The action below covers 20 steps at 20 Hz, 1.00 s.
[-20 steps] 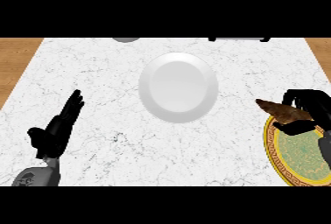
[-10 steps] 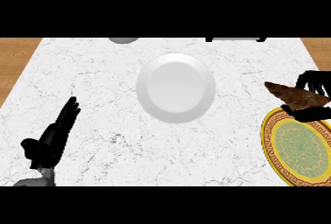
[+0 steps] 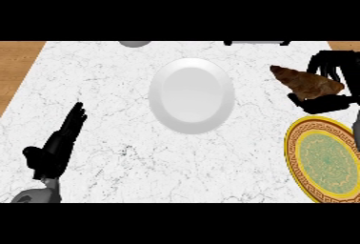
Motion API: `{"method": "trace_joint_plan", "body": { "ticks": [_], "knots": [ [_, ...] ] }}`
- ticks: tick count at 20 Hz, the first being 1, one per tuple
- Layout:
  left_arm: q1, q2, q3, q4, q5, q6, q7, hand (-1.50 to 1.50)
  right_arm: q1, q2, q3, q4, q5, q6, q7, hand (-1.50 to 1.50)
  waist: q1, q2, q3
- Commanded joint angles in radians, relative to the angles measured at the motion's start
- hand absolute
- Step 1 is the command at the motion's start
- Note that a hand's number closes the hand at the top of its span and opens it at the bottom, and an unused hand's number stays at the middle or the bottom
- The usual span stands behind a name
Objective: Pick the croissant from the plate and place it in the plate
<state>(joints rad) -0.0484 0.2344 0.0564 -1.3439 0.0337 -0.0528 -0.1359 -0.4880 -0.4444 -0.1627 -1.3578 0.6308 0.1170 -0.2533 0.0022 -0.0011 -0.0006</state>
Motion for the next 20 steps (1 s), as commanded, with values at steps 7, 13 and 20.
{"method": "trace_joint_plan", "body": {
  "ticks": [7,13,20],
  "knots": [
    [-0.058,-0.019,0.009,0.053,-0.021,0.000,0.020,0.00,-0.140,0.194,0.164,0.070,0.100,-0.033,0.128,1.50,0.006,0.003,0.000],
    [-0.026,-0.043,0.000,0.023,-0.038,0.015,0.005,0.00,-0.218,0.316,0.216,0.223,0.147,-0.104,0.135,1.50,0.009,0.003,0.001],
    [-0.049,-0.013,0.027,0.041,-0.018,-0.033,0.014,0.00,-0.423,0.422,0.206,0.527,0.209,-0.204,0.150,1.50,0.016,0.005,0.001]
  ]
}}
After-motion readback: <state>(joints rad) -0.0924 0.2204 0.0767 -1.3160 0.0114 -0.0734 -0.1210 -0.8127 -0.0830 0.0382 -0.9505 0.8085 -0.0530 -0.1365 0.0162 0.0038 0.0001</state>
